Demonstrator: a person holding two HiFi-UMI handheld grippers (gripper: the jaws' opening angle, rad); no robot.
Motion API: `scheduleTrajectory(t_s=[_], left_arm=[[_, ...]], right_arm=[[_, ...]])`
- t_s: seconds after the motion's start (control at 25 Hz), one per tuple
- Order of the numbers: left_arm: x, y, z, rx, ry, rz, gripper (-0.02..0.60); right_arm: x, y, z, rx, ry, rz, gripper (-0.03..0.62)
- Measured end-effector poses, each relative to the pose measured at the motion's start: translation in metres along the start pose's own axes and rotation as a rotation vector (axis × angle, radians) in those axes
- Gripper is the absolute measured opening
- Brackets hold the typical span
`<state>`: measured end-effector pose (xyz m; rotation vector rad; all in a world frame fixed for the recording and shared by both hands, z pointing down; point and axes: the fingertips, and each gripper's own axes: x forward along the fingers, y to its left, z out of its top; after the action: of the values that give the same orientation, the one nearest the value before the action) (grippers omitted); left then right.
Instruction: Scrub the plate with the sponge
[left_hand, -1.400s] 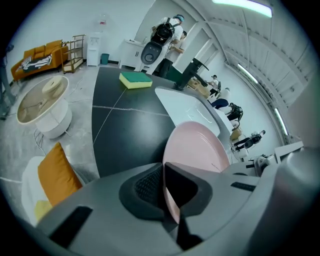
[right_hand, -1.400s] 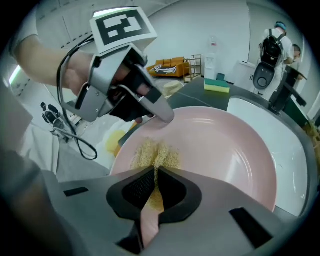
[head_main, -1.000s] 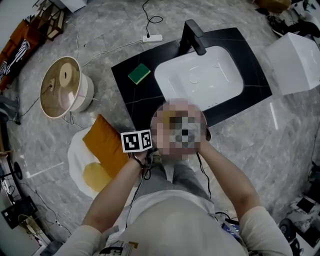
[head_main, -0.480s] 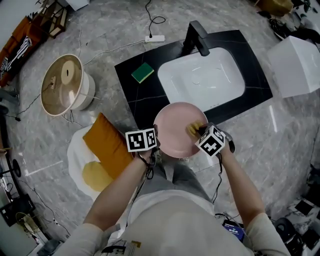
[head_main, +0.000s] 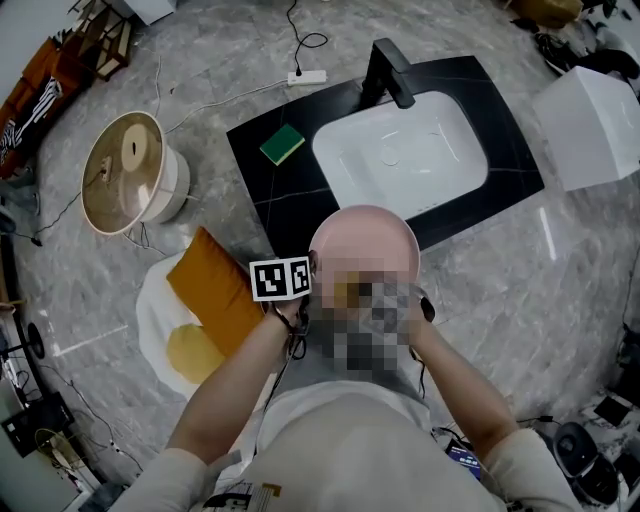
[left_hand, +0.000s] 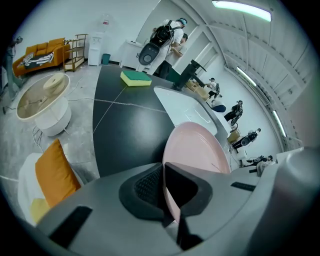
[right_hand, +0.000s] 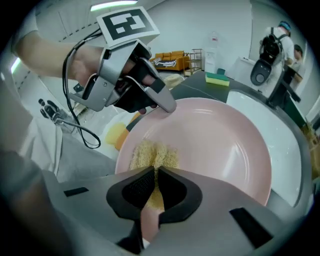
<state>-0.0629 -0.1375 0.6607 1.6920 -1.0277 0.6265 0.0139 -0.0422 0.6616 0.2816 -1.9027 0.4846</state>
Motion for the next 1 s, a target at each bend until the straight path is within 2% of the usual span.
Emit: scheduleTrajectory(t_s=[0.12, 0.36, 0.48, 0.6, 0.72, 0.84, 1.0], left_arm=[[-0.002, 0.000, -0.004, 0.005, 0.011, -0.006, 0.028], [-0.002, -0.005, -0.017, -0.022, 0.006, -0.022, 0.028], [-0.002, -0.003, -0.015, -0.033, -0.014, -0.010, 0.028], [-0.002, -0.001, -0.014, -0.044, -0.028, 0.002, 0.028], [-0.003, 0.001, -0.013, -0.036, -0.035, 0.013, 0.028], [-0.003, 0.001, -0.012, -0.044, -0.037, 0.024, 0.028], [-0.003, 0.002, -0.009, -0.060, -0.041, 0.026, 0.028]], right_arm=[[0.003, -0.015, 0.019, -0.070, -0.010, -0.059, 0.048], [0.001, -0.072, 0.042, -0.002, -0.069, -0.152, 0.048], [-0.008, -0.105, 0.041, 0.030, -0.049, -0.248, 0.048], [-0.020, -0.132, 0.023, 0.047, -0.008, -0.355, 0.048], [-0.031, -0.132, -0.004, 0.090, 0.051, -0.332, 0.046], [-0.039, -0.117, -0.037, 0.083, 0.133, -0.308, 0.046], [-0.042, -0.081, -0.059, 0.059, 0.161, -0.254, 0.046]])
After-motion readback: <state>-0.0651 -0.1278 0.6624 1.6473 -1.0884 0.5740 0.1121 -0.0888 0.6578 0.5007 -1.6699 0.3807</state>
